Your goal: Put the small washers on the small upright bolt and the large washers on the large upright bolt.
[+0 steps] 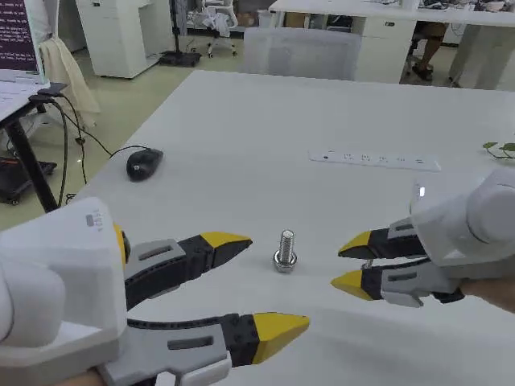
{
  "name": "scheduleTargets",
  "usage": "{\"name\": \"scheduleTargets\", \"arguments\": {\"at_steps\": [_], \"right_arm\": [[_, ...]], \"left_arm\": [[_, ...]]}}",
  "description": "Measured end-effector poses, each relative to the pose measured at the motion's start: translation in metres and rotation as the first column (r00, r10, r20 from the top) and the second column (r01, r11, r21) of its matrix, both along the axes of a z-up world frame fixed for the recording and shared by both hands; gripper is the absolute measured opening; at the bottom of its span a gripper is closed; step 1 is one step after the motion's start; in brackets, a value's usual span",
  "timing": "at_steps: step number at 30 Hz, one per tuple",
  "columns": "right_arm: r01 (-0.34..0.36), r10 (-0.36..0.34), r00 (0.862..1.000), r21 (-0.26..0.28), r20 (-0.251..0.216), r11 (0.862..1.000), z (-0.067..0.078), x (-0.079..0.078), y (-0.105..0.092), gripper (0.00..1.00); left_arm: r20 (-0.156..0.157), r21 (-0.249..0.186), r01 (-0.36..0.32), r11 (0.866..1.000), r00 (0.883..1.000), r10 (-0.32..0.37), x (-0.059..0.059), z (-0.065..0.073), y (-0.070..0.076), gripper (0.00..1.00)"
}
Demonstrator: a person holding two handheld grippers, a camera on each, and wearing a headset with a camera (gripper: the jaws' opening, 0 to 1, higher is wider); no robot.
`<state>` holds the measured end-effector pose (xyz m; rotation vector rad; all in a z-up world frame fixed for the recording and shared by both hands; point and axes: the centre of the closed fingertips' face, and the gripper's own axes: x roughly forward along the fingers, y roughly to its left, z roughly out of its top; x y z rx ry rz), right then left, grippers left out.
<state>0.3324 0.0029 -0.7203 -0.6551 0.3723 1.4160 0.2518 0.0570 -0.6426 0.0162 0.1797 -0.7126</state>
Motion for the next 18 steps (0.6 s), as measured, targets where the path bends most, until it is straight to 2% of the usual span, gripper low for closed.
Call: {"name": "scheduleTargets", "arguments": {"at_steps": [3, 4, 8, 9, 11, 13, 15, 18], "right_arm": [[-0.006, 0.009, 0.999, 0.075, -0.031, 0.997, 0.009, -0.017, -0.011, 0.24], [-0.007, 0.014, 0.998, 0.113, -0.056, 0.994, 0.013, -0.026, -0.016, 0.24], [-0.021, 0.044, 0.994, 0.208, -0.104, 0.978, 0.022, -0.051, -0.026, 0.25], [-0.025, 0.050, 0.994, 0.232, -0.102, 0.972, 0.024, -0.057, -0.030, 0.25], [-0.024, 0.051, 0.994, 0.254, -0.100, 0.967, 0.025, -0.066, -0.037, 0.26], [-0.013, 0.058, 0.988, 0.301, -0.142, 0.954, 0.028, -0.077, -0.041, 0.29], [-0.002, 0.050, 0.988, 0.303, -0.148, 0.953, 0.025, -0.082, -0.048, 0.30], [0.028, 0.033, 0.984, 0.335, -0.174, 0.942, 0.025, -0.089, -0.055, 0.32]], "left_arm": [[-0.003, -0.008, 0.006, 1.000, 1.000, -0.006, -0.001, 0.000, -0.004, 0.55], [-0.010, -0.005, 0.011, 1.000, 1.000, -0.011, -0.002, -0.001, -0.006, 0.55], [-0.017, -0.013, 0.039, 0.999, 0.999, -0.040, -0.014, -0.002, -0.018, 0.55], [-0.019, -0.011, 0.041, 0.999, 0.999, -0.041, -0.015, -0.002, -0.020, 0.55], [-0.025, 0.000, 0.042, 0.999, 0.999, -0.042, -0.020, -0.003, -0.023, 0.55], [-0.026, -0.008, 0.046, 0.999, 0.999, -0.046, -0.025, -0.001, -0.024, 0.55], [-0.028, -0.001, 0.043, 0.999, 0.999, -0.043, -0.028, 0.000, -0.025, 0.56], [-0.032, 0.005, 0.048, 0.999, 0.998, -0.048, -0.032, 0.000, -0.027, 0.56]]}}
